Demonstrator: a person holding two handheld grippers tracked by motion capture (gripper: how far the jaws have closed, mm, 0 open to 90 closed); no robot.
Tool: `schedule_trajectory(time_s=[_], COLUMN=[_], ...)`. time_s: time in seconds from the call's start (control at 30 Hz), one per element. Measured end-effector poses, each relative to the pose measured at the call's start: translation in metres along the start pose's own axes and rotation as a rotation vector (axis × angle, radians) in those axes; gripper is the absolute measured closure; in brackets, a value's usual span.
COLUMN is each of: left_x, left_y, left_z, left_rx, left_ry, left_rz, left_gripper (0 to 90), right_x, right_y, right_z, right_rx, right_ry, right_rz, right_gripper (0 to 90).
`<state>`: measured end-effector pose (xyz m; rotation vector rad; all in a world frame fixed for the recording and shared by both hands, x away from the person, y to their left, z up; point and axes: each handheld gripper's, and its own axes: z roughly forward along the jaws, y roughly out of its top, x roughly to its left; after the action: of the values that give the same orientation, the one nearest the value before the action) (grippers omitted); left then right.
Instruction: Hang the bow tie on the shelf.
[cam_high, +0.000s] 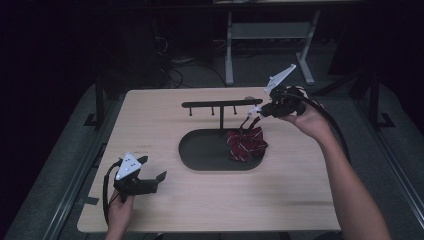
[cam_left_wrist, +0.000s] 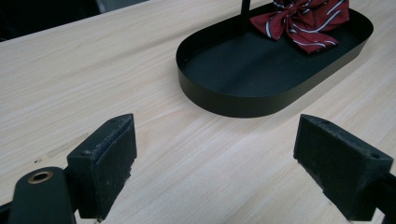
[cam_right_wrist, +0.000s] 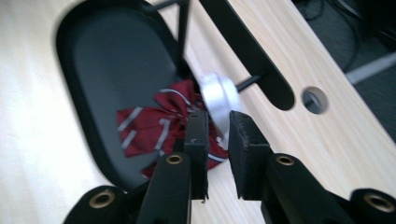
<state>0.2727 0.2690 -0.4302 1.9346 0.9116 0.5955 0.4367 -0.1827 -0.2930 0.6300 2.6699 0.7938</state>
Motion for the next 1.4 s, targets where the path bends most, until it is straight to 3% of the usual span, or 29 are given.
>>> schedule_trajectory(time_s=[0.27, 0.57, 0.93, 1.4], left_x=[0.0, 0.0, 0.0, -0.002], left_y=[0.0, 0.0, 0.0, -0.001], left_z=[0.0, -0.001, 0.0, -0.001], left_rx=[-0.001, -0.003, 0.0, 0.002], left_ry=[-0.002, 0.0, -0.001, -0.002], left_rz=[-0.002, -0.009, -0.003, -0.002], left_gripper=[13.0, 13.0, 13.0, 13.0], right_x=[-0.006, -0.008, -0.007, -0.005], right_y=[-0.001, -0.007, -0.024, -0.058], right_z=[0.0, 0.002, 0.001, 0.001], right_rx=[-0.007, -0.018, -0.027, -0.058], right_ry=[-0.014, 0.021, 0.049, 0.113], right_rz=[0.027, 0.016, 0.052, 0.161], right_gripper=[81.0, 79.4, 75.9, 66.3])
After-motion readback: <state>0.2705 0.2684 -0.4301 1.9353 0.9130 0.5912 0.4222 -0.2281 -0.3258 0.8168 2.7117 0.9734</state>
